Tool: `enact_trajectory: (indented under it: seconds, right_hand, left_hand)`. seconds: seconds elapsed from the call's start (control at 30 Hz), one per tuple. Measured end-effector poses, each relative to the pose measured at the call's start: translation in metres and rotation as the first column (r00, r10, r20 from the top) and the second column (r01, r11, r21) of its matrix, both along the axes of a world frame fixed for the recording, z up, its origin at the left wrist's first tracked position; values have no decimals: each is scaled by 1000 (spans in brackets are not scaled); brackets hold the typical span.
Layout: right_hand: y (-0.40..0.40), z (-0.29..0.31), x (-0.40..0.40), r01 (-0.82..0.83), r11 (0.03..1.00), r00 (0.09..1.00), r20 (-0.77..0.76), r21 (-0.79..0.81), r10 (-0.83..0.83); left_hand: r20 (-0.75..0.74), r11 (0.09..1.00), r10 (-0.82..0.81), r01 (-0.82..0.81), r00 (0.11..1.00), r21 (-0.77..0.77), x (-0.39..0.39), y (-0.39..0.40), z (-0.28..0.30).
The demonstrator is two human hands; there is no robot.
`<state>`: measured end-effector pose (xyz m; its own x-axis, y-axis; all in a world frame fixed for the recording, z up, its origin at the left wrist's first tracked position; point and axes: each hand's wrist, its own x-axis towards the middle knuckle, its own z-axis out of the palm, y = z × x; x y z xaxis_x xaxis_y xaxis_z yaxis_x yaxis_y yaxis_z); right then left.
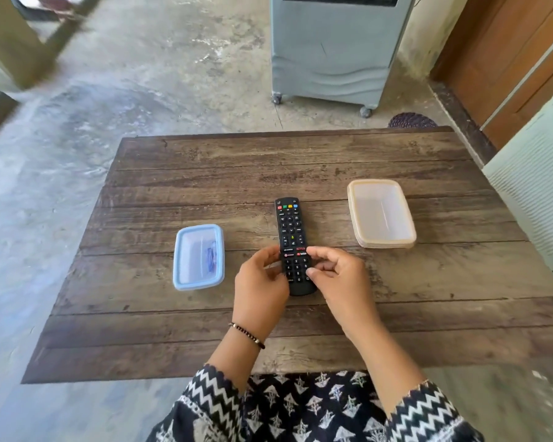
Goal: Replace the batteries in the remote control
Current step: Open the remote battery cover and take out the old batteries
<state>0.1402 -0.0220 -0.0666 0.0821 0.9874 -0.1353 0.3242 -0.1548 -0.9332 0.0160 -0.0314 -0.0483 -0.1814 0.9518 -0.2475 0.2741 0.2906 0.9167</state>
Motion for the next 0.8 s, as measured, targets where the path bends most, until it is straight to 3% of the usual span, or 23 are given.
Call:
enact_trajectory:
  seconds: [0.17,0.27,0.6,0.8]
  right_hand:
    - [-15,10,-3,20,998,997,-79,64,-15]
    - [-19,12,-11,38,998,984,-177,53,-29]
    - [-13,23,-17,11,1000,931,-364,-24,-19]
    - [-10,22,-5,-8,990,791,-606,-143,-81]
  left_hand:
    - [322,993,113,-116,940,-11,-1,-20,7]
    - [385,990,132,-144,913,1,-6,-23,7]
    - [226,970,20,-73,974,231,-6,-31,12]
    - [151,972,-49,12,987,234,-1,-27,14]
